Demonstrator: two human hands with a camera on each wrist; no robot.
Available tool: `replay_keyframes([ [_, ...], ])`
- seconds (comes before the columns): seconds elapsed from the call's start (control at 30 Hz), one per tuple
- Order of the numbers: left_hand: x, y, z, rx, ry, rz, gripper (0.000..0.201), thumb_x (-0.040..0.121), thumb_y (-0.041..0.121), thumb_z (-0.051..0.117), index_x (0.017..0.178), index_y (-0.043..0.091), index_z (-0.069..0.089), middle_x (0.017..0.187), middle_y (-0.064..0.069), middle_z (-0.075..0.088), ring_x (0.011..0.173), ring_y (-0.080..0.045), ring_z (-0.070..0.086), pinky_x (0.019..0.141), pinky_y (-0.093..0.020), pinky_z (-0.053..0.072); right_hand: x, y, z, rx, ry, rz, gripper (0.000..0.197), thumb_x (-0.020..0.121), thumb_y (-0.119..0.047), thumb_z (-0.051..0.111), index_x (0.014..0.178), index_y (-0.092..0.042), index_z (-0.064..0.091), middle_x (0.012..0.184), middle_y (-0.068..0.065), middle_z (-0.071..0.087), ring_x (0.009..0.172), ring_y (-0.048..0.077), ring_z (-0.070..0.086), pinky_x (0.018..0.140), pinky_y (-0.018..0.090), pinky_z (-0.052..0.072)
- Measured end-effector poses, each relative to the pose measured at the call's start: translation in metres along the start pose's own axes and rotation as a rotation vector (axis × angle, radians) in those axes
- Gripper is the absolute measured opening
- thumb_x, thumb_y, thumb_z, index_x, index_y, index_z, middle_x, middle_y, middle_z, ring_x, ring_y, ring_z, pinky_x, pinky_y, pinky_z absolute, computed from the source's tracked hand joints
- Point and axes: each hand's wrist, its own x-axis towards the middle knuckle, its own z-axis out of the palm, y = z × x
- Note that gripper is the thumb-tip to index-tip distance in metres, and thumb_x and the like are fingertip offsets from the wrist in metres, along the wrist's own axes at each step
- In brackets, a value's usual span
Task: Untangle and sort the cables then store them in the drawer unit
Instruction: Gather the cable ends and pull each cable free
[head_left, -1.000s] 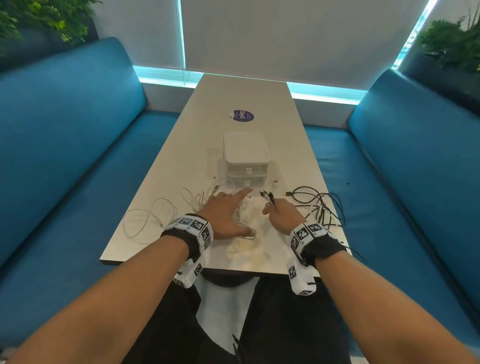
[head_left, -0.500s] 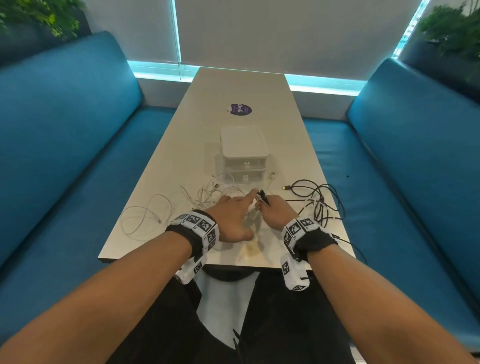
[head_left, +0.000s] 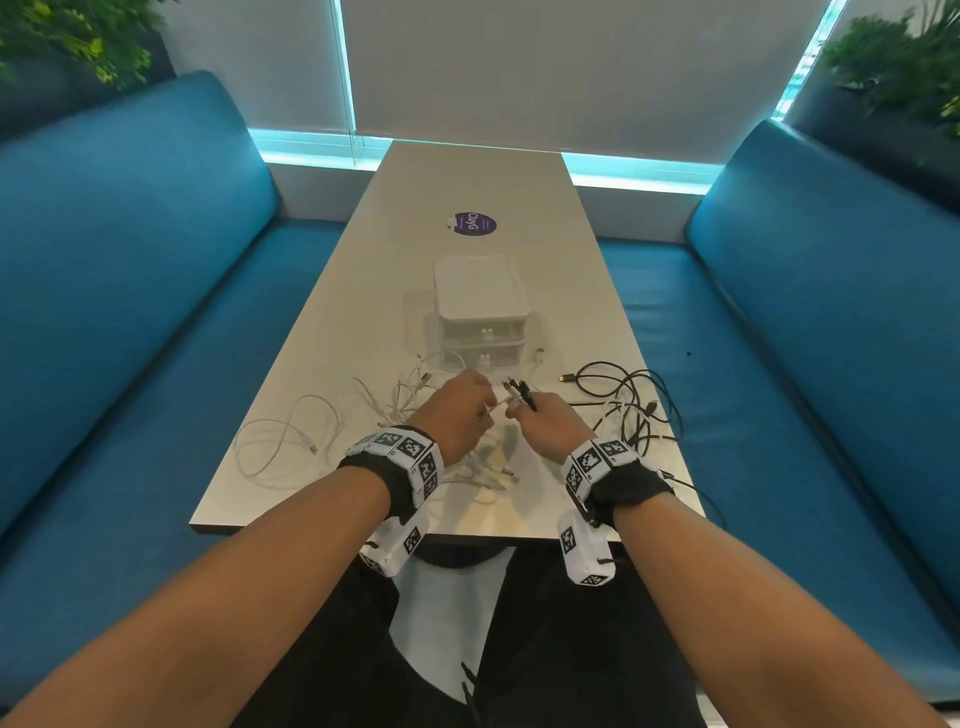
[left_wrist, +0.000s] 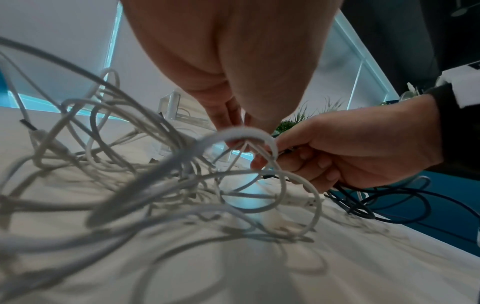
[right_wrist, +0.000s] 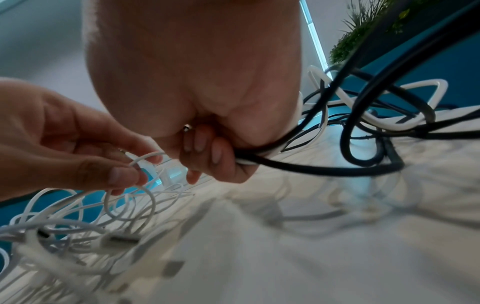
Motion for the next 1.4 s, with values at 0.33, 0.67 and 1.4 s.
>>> replay_keyframes([
  [0.33,-0.001,0.007,0.008,-0.017,-0.031,0.042,0.026,0.088,0.007,0.068,0.072,0.019,0.052,0.076,-0.004,0.06,0.071,-0.021,0.054,0.067,-0.03,0.04,-0.002,-0.008,0.0,0.104,0.01,-0.028,0.037,0.103,-0.024,0.041,0.079,-0.004,0.061,0.068,0.007,0.054,0.058,0.018,0.045,0.057,0.032,0.033],
  [0.67,0.005,0.012,0.013,0.072,-0.017,-0.059,0.02,0.098,0.021,0.058,0.082,0.018,0.048,0.091,-0.011,0.063,0.082,-0.03,0.06,0.067,-0.034,0.041,-0.004,-0.005,-0.004,0.221,-0.02,-0.043,0.025,0.096,-0.024,0.052,0.083,-0.016,0.072,0.068,-0.006,0.061,0.061,0.009,0.053,0.06,0.025,0.04],
  [1.4,-0.003,0.003,0.017,0.586,-0.121,0.059,0.025,0.094,0.005,0.047,0.104,0.023,0.062,0.1,0.002,0.066,0.099,-0.023,0.06,0.096,-0.043,0.026,0.002,0.002,-0.001,0.115,0.046,-0.169,0.028,0.104,-0.034,0.034,0.088,-0.019,0.051,0.075,0.0,0.066,0.076,0.023,0.066,0.083,0.051,0.056],
])
